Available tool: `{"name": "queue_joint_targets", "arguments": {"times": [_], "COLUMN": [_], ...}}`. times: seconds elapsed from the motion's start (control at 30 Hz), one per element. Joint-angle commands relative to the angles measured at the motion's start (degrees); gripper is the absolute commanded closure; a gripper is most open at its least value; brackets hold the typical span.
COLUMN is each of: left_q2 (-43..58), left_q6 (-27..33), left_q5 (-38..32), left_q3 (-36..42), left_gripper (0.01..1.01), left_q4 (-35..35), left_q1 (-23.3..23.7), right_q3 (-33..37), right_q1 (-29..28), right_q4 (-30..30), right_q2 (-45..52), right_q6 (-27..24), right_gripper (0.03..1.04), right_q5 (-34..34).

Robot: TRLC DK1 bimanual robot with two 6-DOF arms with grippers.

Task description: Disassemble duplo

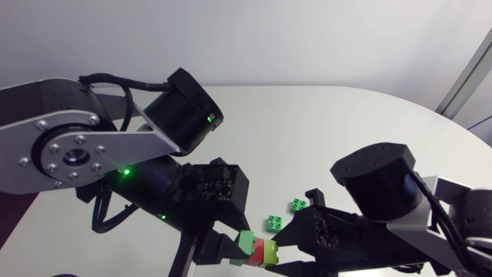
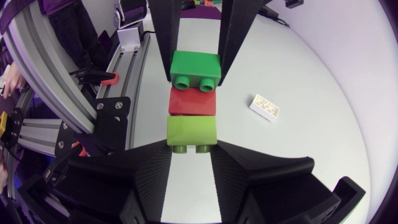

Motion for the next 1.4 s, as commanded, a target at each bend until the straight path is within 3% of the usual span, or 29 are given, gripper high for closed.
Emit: {"name": "queue_joint_targets", "arguments": {"times": [0.0, 0.2, 0.37, 0.57, 0.9, 0.93, 1.1, 1.13, 1.23, 1.37], "left_q2": [1.1, 0.7, -0.7, -2.9, -5.6, -5.7, -5.3, -5.2, -5.0, -4.3], "left_q6": [1.1, 1.6, 1.5, -3.6, -7.9, -8.0, -7.8, -7.7, -7.6, -7.1], "left_q5": [0.3, 0.0, -1.8, -5.5, -6.4, -6.4, -6.4, -6.4, -6.5, -6.7], "left_q3": [0.8, 0.6, -0.9, -5.2, -9.2, -9.5, -9.7, -9.6, -9.0, -8.4], "left_gripper": [0.743, 0.743, 0.741, 0.739, 0.738, 0.738, 0.738, 0.738, 0.738, 0.738], "left_q4": [-3.3, -3.4, -2.5, 6.5, 13.1, 13.4, 14.1, 14.1, 14.0, 13.5], "left_q1": [-0.3, 0.7, 1.2, -0.2, 0.9, 0.9, 0.8, 0.9, 1.2, 1.7], "right_q3": [-2.7, -3.4, -0.6, 7.7, 17.8, 18.3, 18.3, 18.0, 15.7, 11.5], "right_q1": [0.2, -5.0, -13.2, -14.3, -14.1, -14.2, -15.6, -16.0, -18.5, -22.7], "right_q4": [-3.0, -3.5, 6.7, 17.4, 20.2, 20.0, 18.2, 17.4, 15.8, 10.3], "right_q2": [-0.9, -1.2, 8.2, 29.2, 47.1, 48.1, 47.8, 46.5, 39.5, 25.7], "right_q6": [-3.3, -6.8, -6.0, -1.2, 2.0, 2.2, 2.3, 2.3, 2.0, 0.2], "right_gripper": [0.81, 0.81, 0.81, 0.8, 0.79, 0.74, 0.15, 0.08, 0.07, 0.07], "right_q5": [1.2, 0.8, 0.7, 6.3, 13.1, 13.1, 13.0, 12.3, 8.5, -2.0]}}
